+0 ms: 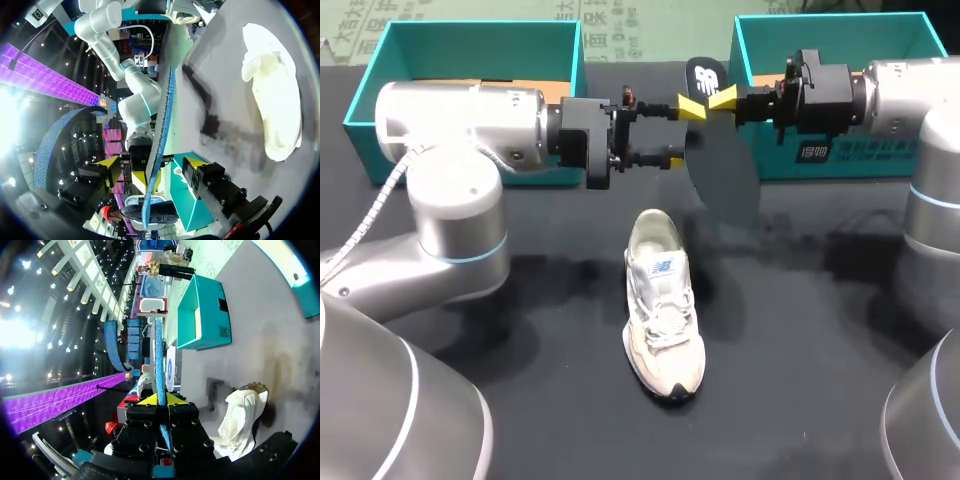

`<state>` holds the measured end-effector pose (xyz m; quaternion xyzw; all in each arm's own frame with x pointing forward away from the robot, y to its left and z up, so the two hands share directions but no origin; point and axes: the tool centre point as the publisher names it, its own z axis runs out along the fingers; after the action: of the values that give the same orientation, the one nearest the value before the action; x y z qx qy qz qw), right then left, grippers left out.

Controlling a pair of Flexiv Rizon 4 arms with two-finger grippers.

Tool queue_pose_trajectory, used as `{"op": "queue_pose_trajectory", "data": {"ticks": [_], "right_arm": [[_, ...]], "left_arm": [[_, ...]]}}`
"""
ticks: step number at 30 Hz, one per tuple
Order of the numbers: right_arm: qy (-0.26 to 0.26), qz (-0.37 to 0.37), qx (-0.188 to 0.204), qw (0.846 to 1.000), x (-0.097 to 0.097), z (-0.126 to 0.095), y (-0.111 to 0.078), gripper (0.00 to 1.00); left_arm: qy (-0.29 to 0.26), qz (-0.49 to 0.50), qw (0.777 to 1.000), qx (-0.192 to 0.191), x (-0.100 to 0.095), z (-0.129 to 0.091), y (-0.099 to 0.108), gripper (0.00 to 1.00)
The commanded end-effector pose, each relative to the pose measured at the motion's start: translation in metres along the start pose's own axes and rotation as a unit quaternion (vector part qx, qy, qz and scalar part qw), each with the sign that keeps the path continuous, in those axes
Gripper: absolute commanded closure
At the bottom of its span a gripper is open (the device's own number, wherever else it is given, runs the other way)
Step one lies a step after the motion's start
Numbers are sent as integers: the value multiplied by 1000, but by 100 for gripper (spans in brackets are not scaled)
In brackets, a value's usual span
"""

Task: Take the shoe out of the shoebox, open the shoe tongue, remove and reinsert the insole, then place the shoe into the shoebox

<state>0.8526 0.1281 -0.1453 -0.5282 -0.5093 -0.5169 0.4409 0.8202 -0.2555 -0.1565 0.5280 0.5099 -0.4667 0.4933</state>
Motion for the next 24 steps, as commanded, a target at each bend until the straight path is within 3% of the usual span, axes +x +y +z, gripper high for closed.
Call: {"op": "queue_pose_trajectory", "data": {"ticks": [1,6,15,24], "right_arm": [[-1,17,-6,1000,-3,8,2,100],[-8,46,-3,999,-7,17,5,100],[-14,57,-31,998,-11,18,10,100],[-16,59,-40,997,-12,17,12,100]], "left_arm": [[1,0,1000,0,3,9,5,23],[4,0,1000,-5,5,12,9,27],[5,-6,1000,-7,8,14,13,50],[7,-8,1000,-12,10,11,17,58]]}}
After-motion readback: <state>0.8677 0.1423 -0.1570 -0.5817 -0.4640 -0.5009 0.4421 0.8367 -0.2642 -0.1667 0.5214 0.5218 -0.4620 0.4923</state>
